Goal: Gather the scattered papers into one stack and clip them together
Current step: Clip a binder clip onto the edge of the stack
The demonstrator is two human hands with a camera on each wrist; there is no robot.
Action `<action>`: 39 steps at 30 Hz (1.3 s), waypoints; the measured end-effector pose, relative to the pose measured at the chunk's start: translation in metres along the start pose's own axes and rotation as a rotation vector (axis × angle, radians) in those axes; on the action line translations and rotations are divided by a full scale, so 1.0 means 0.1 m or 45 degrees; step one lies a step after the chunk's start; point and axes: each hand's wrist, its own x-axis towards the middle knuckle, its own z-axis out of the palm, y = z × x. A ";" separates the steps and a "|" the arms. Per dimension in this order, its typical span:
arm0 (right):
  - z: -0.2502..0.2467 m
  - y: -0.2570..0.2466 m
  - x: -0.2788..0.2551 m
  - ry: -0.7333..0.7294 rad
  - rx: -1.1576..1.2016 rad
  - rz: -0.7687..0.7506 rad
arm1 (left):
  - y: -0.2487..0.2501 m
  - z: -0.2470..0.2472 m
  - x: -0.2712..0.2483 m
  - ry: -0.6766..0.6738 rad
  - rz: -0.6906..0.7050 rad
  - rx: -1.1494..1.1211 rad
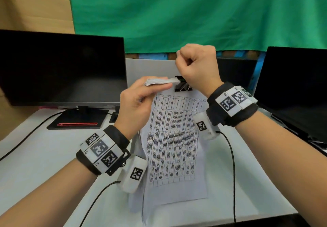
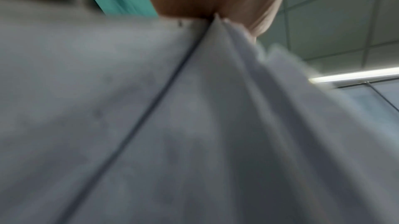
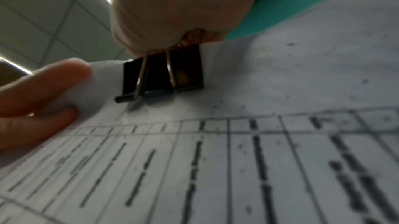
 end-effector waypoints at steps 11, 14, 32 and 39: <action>-0.27 0.30 -0.66 -0.259 -0.019 0.826 | -0.23 -0.17 0.19 0.083 -0.175 -0.072; -0.23 0.10 -1.36 -0.526 0.737 1.393 | -0.31 -0.24 0.26 0.158 -0.312 -0.089; 0.78 0.27 -2.43 -1.380 0.277 1.844 | -1.24 0.29 -1.45 -0.593 -1.807 0.444; 0.76 0.38 -2.41 -1.463 0.308 1.846 | -1.35 0.19 -1.46 -0.626 -1.871 0.363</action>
